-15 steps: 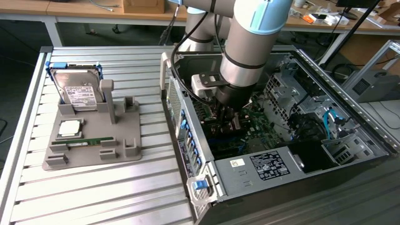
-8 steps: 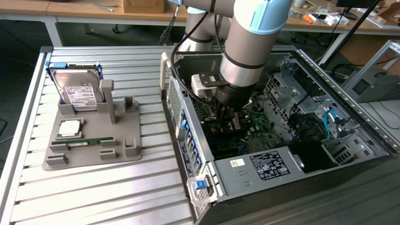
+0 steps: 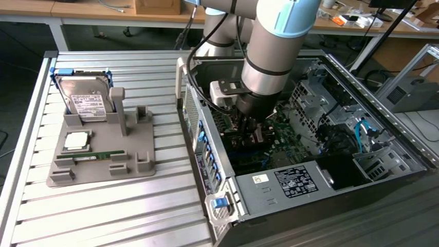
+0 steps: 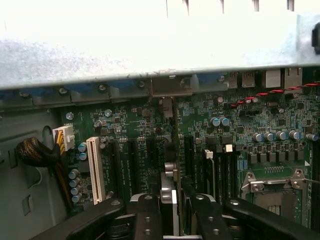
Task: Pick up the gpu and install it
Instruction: 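Insert the gpu into the slot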
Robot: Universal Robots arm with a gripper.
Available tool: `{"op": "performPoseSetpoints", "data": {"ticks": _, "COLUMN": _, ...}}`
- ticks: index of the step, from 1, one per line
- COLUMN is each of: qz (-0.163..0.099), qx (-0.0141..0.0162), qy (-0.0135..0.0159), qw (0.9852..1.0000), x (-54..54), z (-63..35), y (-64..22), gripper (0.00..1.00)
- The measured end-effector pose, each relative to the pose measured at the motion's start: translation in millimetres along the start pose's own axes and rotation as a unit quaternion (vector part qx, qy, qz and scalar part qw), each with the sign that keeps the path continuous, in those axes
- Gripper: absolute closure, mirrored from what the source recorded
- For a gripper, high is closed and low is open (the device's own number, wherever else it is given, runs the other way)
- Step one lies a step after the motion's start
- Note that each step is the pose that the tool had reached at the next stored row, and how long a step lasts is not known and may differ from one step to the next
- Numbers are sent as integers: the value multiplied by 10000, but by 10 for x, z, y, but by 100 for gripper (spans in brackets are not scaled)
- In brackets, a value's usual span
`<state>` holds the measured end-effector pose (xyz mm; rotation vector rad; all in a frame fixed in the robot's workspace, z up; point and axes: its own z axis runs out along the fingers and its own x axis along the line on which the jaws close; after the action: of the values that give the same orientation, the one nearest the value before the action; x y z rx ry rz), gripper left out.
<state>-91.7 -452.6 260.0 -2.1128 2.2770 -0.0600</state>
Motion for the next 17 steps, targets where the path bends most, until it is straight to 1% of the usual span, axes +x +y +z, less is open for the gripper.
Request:
{"op": "performPoseSetpoints", "data": {"ticks": 3, "qz": 0, "qx": 0, "qy": 1, "qw": 10000, "x": 0, "z": 1, "y": 0, "gripper": 73}}
{"op": "performPoseSetpoints", "data": {"ticks": 9, "qz": 3, "qx": -3, "qy": -35, "qw": 10000, "x": 0, "z": 12, "y": 2, "gripper": 73}}
{"op": "performPoseSetpoints", "data": {"ticks": 17, "qz": 2, "qx": -5, "qy": -64, "qw": 10000, "x": 0, "z": 21, "y": 2, "gripper": 73}}
